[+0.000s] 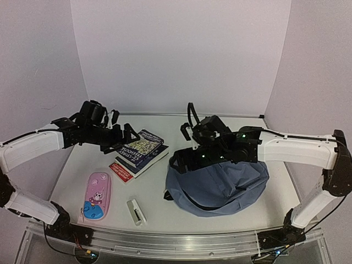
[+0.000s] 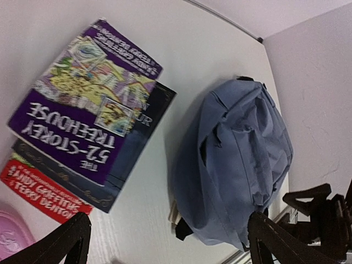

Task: Pack the student bag
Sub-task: Adjust the student bag at the center of the board, then unzip the student bag at the center of the board.

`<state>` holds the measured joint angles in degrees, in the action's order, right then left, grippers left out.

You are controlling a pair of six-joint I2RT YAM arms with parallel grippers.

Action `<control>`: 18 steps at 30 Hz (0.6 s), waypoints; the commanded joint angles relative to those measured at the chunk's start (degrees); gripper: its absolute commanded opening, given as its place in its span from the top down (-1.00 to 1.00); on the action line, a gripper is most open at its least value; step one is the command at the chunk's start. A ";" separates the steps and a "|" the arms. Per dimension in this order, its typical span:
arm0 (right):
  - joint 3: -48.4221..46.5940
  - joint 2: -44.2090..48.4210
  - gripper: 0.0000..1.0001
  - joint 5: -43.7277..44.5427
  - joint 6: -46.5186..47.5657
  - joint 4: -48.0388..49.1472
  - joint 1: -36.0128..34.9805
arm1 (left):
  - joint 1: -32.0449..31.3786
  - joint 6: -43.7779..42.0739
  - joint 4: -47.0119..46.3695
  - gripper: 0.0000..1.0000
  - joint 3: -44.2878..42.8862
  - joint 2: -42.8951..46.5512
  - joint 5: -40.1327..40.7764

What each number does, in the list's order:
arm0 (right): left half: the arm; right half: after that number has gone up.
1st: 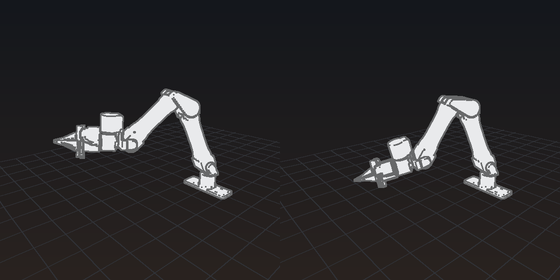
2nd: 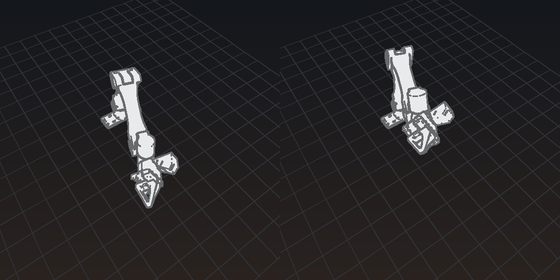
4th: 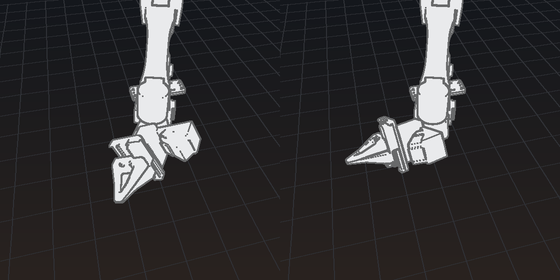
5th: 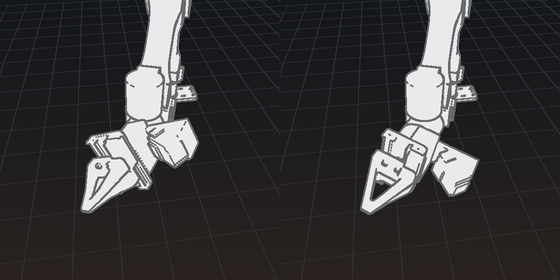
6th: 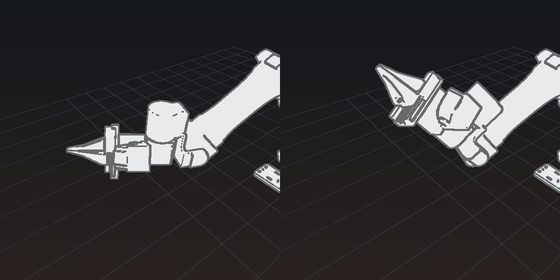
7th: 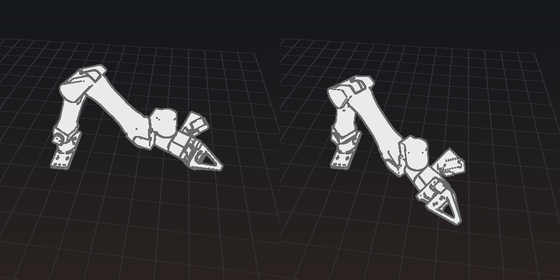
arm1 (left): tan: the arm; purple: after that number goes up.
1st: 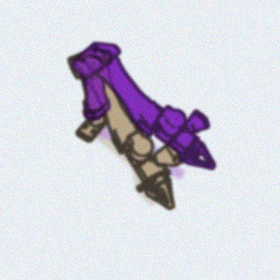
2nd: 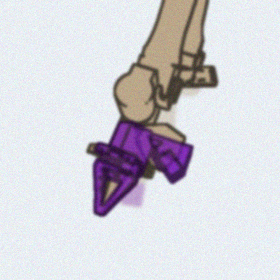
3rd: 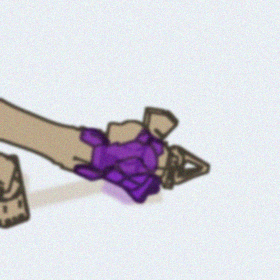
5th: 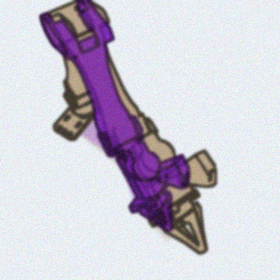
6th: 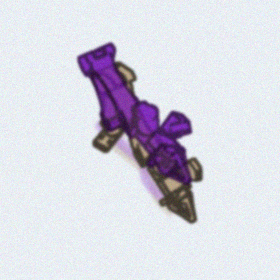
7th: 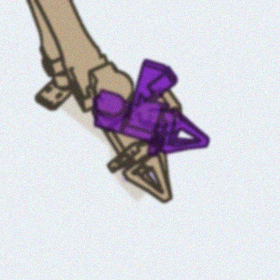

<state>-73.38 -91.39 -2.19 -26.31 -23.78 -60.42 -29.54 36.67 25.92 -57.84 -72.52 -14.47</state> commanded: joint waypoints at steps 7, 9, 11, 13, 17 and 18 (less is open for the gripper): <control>-1.25 -6.24 -0.40 11.69 -8.16 3.12 7.64 | -16.84 15.37 -17.97 -0.91 -3.91 -15.56 5.44; -1.97 -9.92 -0.33 11.03 -8.42 3.80 9.47 | -18.13 16.15 -19.51 -0.81 -5.34 -18.82 4.68; -3.05 -13.01 -0.28 11.14 -8.41 4.56 10.53 | -19.26 17.12 -20.27 -0.73 -7.11 -22.03 4.18; -3.87 -16.53 -0.24 10.84 -8.24 5.17 11.33 | -19.98 18.62 -20.47 -0.61 -8.39 -24.43 3.91; -5.31 -21.43 -0.14 9.93 -7.86 6.12 12.48 | -20.82 20.62 -21.69 -0.53 -9.00 -26.90 3.53; -5.71 -22.30 -0.11 9.66 -7.56 6.28 12.61 | -20.95 20.83 -21.38 -0.51 -9.00 -27.08 4.07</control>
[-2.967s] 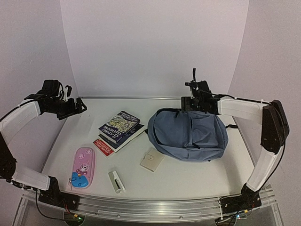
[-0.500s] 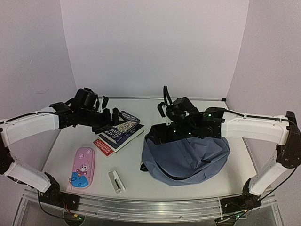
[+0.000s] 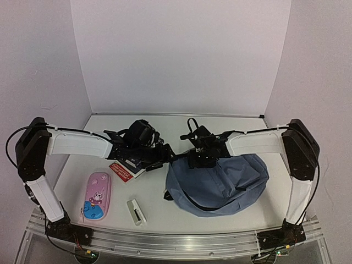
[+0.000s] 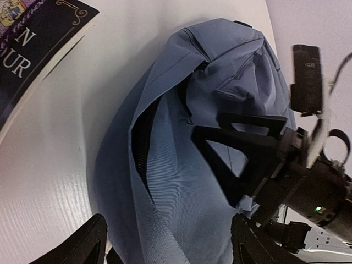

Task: Pack the student bag
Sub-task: Unzip the student bag at the center of the board.

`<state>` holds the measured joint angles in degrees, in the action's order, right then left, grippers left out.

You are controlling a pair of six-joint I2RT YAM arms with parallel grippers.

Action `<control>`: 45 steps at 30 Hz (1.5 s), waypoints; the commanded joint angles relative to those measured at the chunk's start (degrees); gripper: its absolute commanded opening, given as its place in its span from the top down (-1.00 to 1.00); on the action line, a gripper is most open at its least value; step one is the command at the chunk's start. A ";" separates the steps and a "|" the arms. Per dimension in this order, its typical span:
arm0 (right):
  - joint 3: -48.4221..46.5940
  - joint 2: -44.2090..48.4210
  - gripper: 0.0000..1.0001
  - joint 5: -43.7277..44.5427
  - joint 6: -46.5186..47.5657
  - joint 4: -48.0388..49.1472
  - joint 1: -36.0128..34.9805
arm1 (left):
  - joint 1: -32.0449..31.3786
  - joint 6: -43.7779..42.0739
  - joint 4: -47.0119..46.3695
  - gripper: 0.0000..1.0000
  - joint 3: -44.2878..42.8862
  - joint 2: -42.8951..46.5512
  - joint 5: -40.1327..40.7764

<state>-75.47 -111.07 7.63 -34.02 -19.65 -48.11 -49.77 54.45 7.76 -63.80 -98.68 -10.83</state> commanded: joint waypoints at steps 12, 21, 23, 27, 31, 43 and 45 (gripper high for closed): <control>-5.99 -7.91 0.21 0.81 0.28 2.95 0.30 | -0.94 3.07 -1.16 -0.21 -3.66 -4.39 1.18; -5.13 -8.63 0.66 3.13 -0.60 3.09 0.28 | -0.95 2.76 -1.01 -0.03 -3.88 -5.82 1.71; -5.05 -8.69 0.76 3.18 -0.61 3.20 0.31 | -0.94 2.68 -0.95 0.03 -4.13 -6.49 1.58; -4.47 -8.16 0.97 3.45 -0.32 3.88 0.35 | -0.94 2.51 -1.31 0.14 -4.69 -7.05 1.76; -3.14 -6.29 1.00 2.17 0.71 6.17 0.32 | -0.94 2.51 -1.71 0.37 -5.24 -7.59 1.77; 1.95 3.30 1.00 -6.97 5.00 12.95 0.32 | -0.94 2.21 -0.83 1.00 -6.25 -8.42 1.44; 2.56 4.64 1.00 -7.80 6.09 13.31 0.31 | -0.94 2.04 -0.94 1.00 -6.33 -8.51 1.34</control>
<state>-74.21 -111.92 3.36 -30.82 -9.77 -47.75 -50.63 57.01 7.59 -67.40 -106.28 -9.41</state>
